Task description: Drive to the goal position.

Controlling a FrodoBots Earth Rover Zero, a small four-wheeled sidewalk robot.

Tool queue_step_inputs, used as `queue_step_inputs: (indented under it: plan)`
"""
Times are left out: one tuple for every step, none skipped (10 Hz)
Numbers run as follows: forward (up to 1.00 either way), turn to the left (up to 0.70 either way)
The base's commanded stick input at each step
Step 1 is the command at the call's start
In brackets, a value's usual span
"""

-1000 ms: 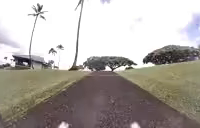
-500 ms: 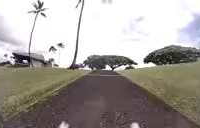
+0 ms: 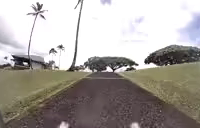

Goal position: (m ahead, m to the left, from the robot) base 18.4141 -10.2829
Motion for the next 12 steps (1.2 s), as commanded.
queue_step_inputs:
  plan:
    - [1.0, 0.0]
    - [1.0, 0.0]
    - [1.0, 0.0]
    - [1.0, 0.0]
    - [1.0, 0.0]
    - [1.0, 0.0]
    - [1.0, 0.0]
    - [1.0, 0.0]
    - [1.0, -0.19]
    - [1.0, -0.08]
    - [1.0, 0.0]
    - [1.0, 0.0]
